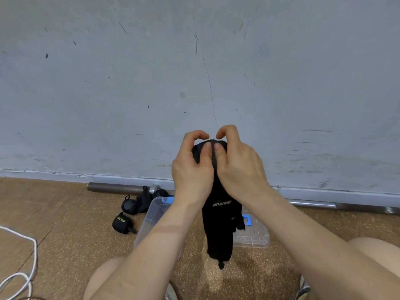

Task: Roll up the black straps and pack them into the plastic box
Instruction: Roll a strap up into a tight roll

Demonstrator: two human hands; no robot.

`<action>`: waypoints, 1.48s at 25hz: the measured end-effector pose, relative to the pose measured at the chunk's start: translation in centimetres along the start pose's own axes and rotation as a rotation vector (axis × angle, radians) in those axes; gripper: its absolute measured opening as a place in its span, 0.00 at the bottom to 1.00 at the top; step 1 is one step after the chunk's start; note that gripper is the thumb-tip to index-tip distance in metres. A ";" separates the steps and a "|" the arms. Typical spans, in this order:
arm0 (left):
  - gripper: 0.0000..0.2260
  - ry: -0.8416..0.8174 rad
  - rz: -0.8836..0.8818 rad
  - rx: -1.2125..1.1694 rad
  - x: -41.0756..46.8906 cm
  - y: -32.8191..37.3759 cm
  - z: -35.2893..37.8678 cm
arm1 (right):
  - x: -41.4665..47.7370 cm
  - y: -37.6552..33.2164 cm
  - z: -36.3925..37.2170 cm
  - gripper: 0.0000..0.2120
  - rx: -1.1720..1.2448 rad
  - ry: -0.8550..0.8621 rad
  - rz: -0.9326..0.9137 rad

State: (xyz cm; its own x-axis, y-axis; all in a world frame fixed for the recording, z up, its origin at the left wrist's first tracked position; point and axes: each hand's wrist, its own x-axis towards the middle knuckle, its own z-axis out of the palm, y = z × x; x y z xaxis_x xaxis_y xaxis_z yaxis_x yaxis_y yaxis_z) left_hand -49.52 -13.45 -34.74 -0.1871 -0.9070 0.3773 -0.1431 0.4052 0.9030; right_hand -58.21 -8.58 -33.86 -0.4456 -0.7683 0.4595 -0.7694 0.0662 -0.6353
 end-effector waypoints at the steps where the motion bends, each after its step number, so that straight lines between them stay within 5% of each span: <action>1: 0.08 0.032 0.002 0.033 0.2 -0.1 -0.1 | 0.0 -0.1 -0.4 0.07 -0.130 0.026 -0.055; 3: 0.07 0.065 -0.038 0.063 0.7 -0.5 -0.2 | -0.2 -0.5 -1.0 0.10 -0.231 0.009 -0.121; 8: 0.13 -0.094 -0.295 -0.111 1.6 -1.2 -0.6 | 0.1 0.1 -2.2 0.13 0.064 -0.640 0.070; 12: 0.15 -0.287 -0.372 -0.273 1.3 0.1 -0.9 | -0.4 2.4 -0.3 0.26 0.055 -0.415 0.046; 16: 0.13 -0.376 0.087 0.368 0.8 0.5 -1.5 | -0.3 2.5 0.6 0.19 0.270 -0.322 0.252; 19: 0.18 -0.150 0.385 0.701 1.6 1.4 -2.1 | 0.2 2.3 -1.0 0.12 0.453 -0.498 0.477; 22: 0.27 -0.178 0.159 0.731 2.3 0.6 -2.4 | 0.2 2.3 -2.2 0.08 0.655 -0.509 0.617; 26: 0.18 -0.315 -0.405 0.146 2.0 -0.1 -2.4 | 1.2 3.4 -3.2 0.09 0.854 -0.361 0.610; 28: 0.18 -0.527 -0.576 -0.041 1.2 0.1 -2.1 | 1.3 3.3 -3.0 0.11 0.933 -0.287 0.615; 30: 0.15 -0.582 -0.496 -0.157 0.0 -0.3 -1.3 | 1.1 2.7 -2.5 0.11 0.987 -0.239 0.623; 33: 0.12 -0.320 -0.350 -0.271 -0.2 -0.9 -0.3 | 0.9 2.0 -1.6 0.11 0.942 -0.274 0.615; 37: 0.08 -0.079 -0.382 -0.344 1.0 -0.5 -0.4 | 0.3 2.0 -0.9 0.11 0.593 -0.475 0.456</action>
State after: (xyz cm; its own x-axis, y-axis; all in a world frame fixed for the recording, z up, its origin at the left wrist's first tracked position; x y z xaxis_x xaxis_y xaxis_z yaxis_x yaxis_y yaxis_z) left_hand -49.28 -14.57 -34.77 -0.2584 -0.9660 0.0027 0.1092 -0.0264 0.9937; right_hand -60.29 -8.07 -34.41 -0.3120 -0.9398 -0.1393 -0.1408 0.1908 -0.9715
